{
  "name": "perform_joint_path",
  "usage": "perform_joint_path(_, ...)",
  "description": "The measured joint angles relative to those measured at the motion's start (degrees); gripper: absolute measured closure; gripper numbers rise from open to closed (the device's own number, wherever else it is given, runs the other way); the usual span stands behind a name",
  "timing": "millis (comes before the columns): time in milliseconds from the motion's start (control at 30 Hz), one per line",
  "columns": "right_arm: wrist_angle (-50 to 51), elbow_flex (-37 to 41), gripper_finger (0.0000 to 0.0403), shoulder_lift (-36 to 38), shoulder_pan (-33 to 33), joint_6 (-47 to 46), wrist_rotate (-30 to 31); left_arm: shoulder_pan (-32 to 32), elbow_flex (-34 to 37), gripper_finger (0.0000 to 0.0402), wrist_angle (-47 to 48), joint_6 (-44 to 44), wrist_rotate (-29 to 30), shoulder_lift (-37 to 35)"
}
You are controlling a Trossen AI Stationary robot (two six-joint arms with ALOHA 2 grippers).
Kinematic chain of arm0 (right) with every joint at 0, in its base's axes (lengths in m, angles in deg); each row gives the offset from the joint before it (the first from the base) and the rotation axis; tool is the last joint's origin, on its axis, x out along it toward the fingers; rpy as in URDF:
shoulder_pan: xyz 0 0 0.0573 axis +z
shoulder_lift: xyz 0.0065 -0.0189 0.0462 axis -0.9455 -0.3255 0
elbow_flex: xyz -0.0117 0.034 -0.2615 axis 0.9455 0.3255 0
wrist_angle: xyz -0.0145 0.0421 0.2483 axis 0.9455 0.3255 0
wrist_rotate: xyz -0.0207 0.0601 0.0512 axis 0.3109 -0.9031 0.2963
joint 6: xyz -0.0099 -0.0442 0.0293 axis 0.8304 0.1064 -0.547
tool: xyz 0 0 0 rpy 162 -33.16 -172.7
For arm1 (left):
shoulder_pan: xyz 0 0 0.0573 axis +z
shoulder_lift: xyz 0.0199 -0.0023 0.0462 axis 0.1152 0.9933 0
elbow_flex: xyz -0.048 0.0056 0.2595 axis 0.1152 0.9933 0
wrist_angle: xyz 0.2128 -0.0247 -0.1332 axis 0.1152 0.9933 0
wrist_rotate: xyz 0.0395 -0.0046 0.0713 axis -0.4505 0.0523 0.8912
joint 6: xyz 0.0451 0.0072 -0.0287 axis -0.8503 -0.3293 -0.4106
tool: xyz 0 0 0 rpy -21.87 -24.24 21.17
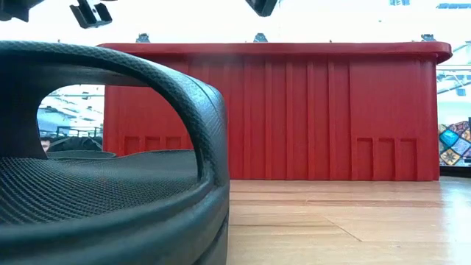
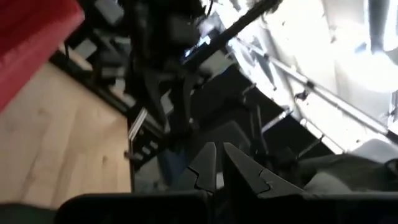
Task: Pick and place slides into bin
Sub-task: Put the black slide into the red bin
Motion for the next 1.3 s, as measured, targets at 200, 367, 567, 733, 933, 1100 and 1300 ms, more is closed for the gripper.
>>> perform_joint_path(200, 4.6, 0.0, 0.0325, 6.4, 0.0, 11.3, 3.8, -6.4, -1.6, 0.0386, 1.9, -4.5, -1.5, 10.5)
perform_joint_path(367, 18.5, 0.0, 0.0390, 15.6, -1.1, 16.0, 3.2, -13.0, -10.1, 0.0397, 1.5, -15.7, 0.7, 25.4)
perform_joint_path(567, 28.9, 0.0, 0.0400, 22.6, -1.6, 15.5, 3.1, -14.8, -20.4, 0.0393, 9.2, -21.8, 2.3, 39.4)
perform_joint_path(733, 31.8, 0.0, 0.0392, 24.6, -1.6, 13.3, 3.1, -13.4, -21.4, 0.0357, 15.8, -15.7, 3.1, 46.7)
perform_joint_path(933, 35.1, 0.0, 0.0358, 24.6, -1.5, 11.1, 2.9, -13.3, -21.2, 0.0261, 10.0, -14.2, -3.7, 50.5)
perform_joint_path(1100, 36.5, 0.0, 0.0318, 24.5, -1.5, 9.5, 2.9, -13.7, -21.1, 0.0174, 9.4, -15.6, -4.1, 50.4)
perform_joint_path(1300, 36.1, 0.0, 0.0278, 24.6, -1.5, 8.2, 3.1, -14.5, -21.1, 0.0128, 10.4, -18.4, -2.0, 50.5)
